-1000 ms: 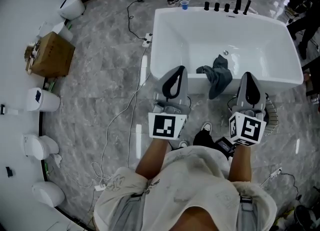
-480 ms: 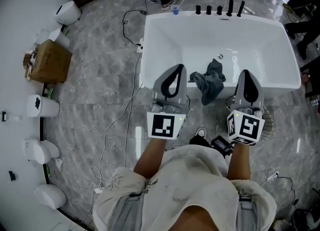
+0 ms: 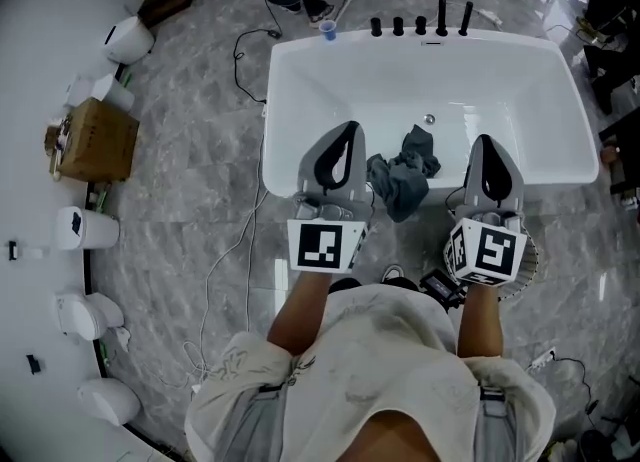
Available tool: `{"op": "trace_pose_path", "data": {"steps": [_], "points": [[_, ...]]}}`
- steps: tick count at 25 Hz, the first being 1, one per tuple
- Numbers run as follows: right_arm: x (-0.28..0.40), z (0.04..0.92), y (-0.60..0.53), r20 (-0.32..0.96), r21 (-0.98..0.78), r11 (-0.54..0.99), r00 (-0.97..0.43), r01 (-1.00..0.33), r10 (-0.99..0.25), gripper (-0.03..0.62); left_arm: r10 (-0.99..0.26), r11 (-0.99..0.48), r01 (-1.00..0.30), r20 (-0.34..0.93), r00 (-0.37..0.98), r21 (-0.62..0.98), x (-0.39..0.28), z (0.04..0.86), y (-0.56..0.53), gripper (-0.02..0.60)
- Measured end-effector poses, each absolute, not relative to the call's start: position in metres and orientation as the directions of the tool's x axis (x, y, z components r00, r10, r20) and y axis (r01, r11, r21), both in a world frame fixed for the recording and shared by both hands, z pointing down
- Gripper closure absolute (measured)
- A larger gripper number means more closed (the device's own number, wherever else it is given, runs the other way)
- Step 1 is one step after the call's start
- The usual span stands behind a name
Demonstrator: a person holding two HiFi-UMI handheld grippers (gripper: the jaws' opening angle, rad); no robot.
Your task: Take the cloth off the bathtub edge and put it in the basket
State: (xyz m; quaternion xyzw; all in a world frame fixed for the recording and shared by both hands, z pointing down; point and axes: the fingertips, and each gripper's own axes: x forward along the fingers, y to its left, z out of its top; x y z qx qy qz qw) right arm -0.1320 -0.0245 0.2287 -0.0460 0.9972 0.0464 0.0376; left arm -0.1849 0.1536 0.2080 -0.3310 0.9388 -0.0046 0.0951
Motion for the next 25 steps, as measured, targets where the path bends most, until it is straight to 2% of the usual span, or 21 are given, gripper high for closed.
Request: {"op": "trace_pose_path", "data": {"steps": [7,14,25], "points": [[-0.165,0.242,-0.039,-0.046,0.085,0.991,-0.994,-0.099,-0.096,0.591,-0.631,0.774,-0.629,-0.164,-0.758,-0.072,-0.217,0.215,0.138,0.581],[-0.217,0.256,-0.036,-0.009,0.110,0.987,-0.994,-0.114,-0.113,0.591,-0.646,0.762,-0.645,-0.138,-0.751,-0.059,-0.277,0.233,0.136,0.581],[-0.284,0.312,-0.026,0.119,0.074,0.993,-0.988,-0.095,-0.103,0.592,-0.679,0.734,-0.677,-0.067,-0.731,-0.053,-0.338,0.285,0.132,0.581]]}}
